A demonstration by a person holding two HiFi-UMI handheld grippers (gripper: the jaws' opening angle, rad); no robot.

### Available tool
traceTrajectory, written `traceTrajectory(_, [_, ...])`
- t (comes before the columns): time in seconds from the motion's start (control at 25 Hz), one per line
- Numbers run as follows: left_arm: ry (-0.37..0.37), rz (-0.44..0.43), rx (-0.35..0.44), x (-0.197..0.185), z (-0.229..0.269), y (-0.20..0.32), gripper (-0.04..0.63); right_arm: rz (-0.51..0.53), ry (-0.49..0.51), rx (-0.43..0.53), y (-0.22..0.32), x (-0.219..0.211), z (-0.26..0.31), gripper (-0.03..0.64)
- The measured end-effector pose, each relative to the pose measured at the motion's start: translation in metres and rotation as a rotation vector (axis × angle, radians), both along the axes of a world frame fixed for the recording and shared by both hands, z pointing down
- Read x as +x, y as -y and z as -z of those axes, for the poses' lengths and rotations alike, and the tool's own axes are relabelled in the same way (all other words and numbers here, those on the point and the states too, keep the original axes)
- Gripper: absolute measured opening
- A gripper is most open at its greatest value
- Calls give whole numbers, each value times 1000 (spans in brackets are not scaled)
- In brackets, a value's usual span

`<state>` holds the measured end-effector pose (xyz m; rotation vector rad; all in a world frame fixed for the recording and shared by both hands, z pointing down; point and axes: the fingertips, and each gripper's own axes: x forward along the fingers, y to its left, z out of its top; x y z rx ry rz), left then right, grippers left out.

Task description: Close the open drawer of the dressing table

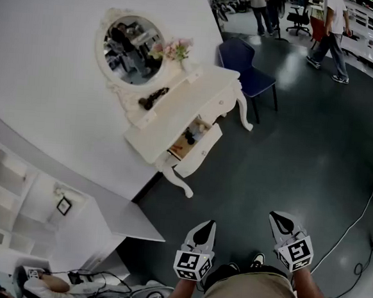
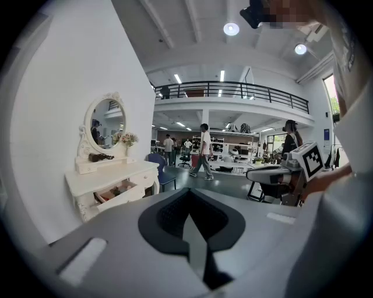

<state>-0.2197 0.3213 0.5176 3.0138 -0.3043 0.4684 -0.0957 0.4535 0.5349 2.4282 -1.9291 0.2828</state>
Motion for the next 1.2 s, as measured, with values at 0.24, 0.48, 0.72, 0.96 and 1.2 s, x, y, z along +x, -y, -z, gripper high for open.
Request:
traceTrajectory(0.24, [-7, 46, -17, 6, -4, 8, 17, 21, -22, -2, 2, 18, 1, 2])
traceTrajectory(0.48, [-1, 77, -44, 1, -9, 12, 17, 56, -17, 11, 14, 13, 5, 2])
traceTrajectory(0.72, [-12, 72, -64, 11, -14, 20, 17, 96, 11, -30, 30, 13, -2, 2])
traceTrajectory(0.96, [6, 81, -121, 34, -41, 59, 17, 114, 17, -98, 63, 29, -16, 2])
traceTrajectory(1.2, [-69, 79, -105, 86, -20, 116, 17, 124, -23, -111, 112, 71, 16, 2])
